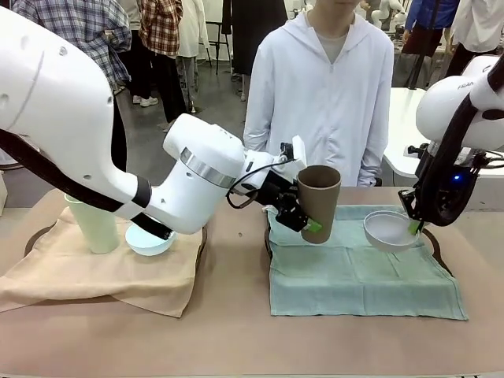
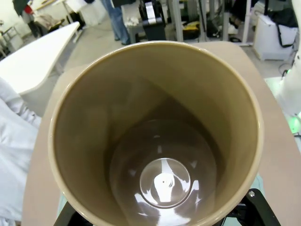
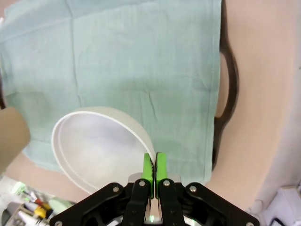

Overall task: Set up a tray with a mat and arrange the tableware.
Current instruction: Place the Picnic Bowl and Reusable plastic cup back onto the Handle tray in front of the human's position.

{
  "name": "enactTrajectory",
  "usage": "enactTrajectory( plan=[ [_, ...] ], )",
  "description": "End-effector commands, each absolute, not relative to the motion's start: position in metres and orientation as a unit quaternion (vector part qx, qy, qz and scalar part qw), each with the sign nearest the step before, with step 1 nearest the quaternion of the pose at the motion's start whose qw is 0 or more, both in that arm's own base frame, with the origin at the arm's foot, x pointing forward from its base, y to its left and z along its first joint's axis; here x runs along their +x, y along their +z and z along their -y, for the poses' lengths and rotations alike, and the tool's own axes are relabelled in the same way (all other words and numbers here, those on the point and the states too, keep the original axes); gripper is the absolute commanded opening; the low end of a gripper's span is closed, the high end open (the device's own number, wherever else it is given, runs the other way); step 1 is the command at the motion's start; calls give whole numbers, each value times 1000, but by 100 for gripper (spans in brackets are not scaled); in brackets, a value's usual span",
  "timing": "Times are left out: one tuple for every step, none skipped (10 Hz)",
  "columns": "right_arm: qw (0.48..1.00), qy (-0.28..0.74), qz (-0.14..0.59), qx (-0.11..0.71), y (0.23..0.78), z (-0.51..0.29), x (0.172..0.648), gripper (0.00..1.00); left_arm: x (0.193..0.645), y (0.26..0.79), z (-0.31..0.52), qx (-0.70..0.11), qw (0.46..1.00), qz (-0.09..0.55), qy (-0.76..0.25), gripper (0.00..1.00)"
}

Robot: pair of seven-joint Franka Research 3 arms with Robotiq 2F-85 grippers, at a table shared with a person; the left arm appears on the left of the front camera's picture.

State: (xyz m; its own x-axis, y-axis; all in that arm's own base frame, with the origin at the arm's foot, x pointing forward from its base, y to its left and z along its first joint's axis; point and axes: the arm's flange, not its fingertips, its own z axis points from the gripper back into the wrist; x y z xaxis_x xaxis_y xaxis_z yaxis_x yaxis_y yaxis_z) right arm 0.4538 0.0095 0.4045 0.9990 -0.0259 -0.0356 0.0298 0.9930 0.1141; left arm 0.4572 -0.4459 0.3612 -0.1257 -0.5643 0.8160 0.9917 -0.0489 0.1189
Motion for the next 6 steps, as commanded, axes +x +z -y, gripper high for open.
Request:
enactTrajectory(
  plan=[
    [998,-13,12,64,409,-6,450,4,456,352,448,-300,595,360,-653,82],
    [998,-14,-17,57,405,-10,454,4,457,361,446,-299,590,357,-660,82],
    [998,-14,-17,57,405,-10,454,4,457,361,446,-299,590,357,-660,82],
    [998,-14,-17,57,405,-10,454,4,457,361,446,-299,590,357,-660,82],
    [998,-15,-9,58,406,-8,455,4,458,351,447,-301,593,352,-659,82],
    [997,-12,-17,71,399,-10,461,4,461,347,447,-291,595,356,-659,82]
  ],
)
